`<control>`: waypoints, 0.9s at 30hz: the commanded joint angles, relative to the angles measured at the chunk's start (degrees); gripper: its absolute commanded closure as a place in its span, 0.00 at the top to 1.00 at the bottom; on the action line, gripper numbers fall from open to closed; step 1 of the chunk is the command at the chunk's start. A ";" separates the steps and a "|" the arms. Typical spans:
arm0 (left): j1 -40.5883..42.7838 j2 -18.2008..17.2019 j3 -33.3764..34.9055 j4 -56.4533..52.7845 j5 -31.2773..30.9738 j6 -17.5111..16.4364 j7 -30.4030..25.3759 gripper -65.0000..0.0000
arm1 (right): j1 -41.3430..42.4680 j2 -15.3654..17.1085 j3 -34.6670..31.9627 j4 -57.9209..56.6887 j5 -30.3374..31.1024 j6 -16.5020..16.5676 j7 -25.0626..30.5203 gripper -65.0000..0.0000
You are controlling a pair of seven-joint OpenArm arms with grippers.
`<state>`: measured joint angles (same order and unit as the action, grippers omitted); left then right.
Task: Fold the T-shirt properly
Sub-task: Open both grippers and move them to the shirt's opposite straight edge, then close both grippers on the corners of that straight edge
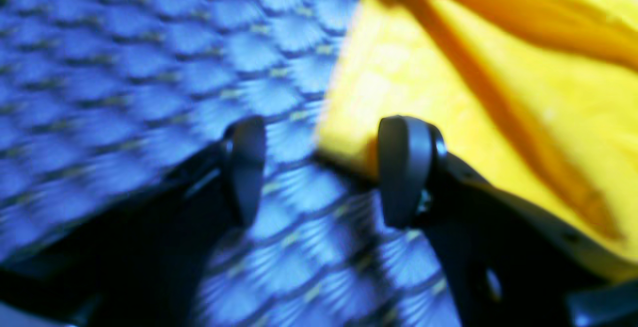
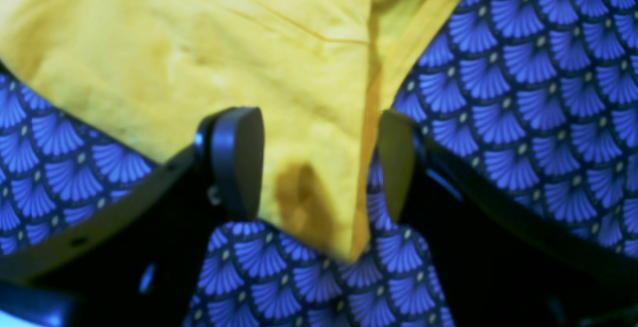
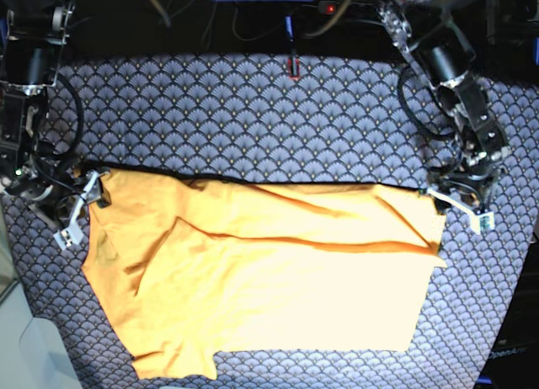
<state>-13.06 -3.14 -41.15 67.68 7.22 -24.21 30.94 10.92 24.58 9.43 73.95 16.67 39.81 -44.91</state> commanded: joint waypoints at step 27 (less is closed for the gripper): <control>-0.70 -1.13 -0.04 -6.80 -0.76 0.25 -6.81 0.43 | 1.26 1.05 0.46 0.90 0.43 0.19 1.26 0.57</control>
<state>-12.91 -3.97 -41.17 60.45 6.66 -23.77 23.44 10.90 24.58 9.43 73.95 16.49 39.81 -44.91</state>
